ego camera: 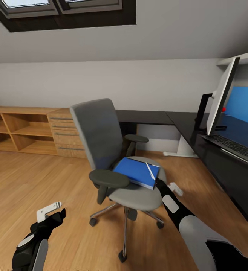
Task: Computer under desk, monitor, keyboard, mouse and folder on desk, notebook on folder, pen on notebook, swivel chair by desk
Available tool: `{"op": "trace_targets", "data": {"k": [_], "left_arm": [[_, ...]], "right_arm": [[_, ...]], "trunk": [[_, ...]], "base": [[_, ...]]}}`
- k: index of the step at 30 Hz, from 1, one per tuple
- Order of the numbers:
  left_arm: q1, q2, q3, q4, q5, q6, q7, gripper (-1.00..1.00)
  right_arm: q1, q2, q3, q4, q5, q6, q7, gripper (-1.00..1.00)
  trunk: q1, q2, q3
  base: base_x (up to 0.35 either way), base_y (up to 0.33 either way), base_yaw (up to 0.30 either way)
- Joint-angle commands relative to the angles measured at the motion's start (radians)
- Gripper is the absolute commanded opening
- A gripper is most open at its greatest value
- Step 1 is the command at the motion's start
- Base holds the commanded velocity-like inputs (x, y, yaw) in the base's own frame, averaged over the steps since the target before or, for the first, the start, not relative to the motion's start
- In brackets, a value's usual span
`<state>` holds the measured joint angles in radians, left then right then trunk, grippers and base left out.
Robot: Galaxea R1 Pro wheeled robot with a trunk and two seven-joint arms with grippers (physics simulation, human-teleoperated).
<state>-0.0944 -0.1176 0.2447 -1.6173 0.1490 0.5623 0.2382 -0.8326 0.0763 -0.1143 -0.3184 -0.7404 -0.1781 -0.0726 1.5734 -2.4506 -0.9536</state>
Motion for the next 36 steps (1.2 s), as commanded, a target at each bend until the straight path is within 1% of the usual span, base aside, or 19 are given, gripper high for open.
{"op": "trace_targets", "data": {"k": [1, 6, 13, 17, 21, 26, 36], "left_arm": [[-0.001, 0.000, 0.001, -0.001, 0.011, 0.004, 0.006, 1.00], [-0.001, -0.002, 0.000, 0.000, 0.011, 0.003, -0.002, 1.00], [-0.001, -0.002, -0.002, 0.008, 0.009, 0.003, -0.001, 1.00], [-0.001, -0.002, -0.004, 0.008, 0.009, 0.002, 0.000, 1.00], [-0.001, -0.002, -0.007, 0.008, 0.009, 0.000, 0.000, 1.00], [-0.001, -0.002, -0.007, 0.008, 0.008, 0.000, 0.000, 1.00], [-0.001, -0.002, -0.003, 0.008, 0.007, 0.001, 0.002, 1.00]], "right_arm": [[0.000, 0.000, -0.001, -0.001, -0.008, -0.003, -0.001, 1.00], [0.000, 0.000, -0.001, -0.001, -0.008, -0.003, -0.001, 1.00], [0.000, -0.001, -0.001, -0.001, -0.008, -0.003, -0.001, 1.00], [0.000, -0.001, -0.001, -0.001, -0.007, -0.003, -0.001, 1.00], [0.000, -0.001, -0.001, -0.002, -0.007, -0.003, -0.001, 1.00], [0.000, 0.000, -0.001, -0.002, -0.007, -0.007, 0.000, 1.00], [0.000, -0.001, -0.001, -0.002, -0.005, -0.007, -0.001, 1.00]], "trunk": [[0.000, 0.000, -0.001], [0.000, 0.000, -0.001], [0.000, 0.000, -0.002], [0.000, 0.000, -0.006], [0.000, 0.000, -0.010], [0.000, 0.000, -0.011], [0.000, 0.000, -0.011]], "base": [[0.000, 0.000, 0.218], [0.042, 0.000, 0.255], [0.248, 0.000, 0.264], [0.152, 0.000, 0.195], [0.279, 0.000, 0.174], [0.142, 0.000, 0.040], [0.009, 0.000, 0.002]]}}
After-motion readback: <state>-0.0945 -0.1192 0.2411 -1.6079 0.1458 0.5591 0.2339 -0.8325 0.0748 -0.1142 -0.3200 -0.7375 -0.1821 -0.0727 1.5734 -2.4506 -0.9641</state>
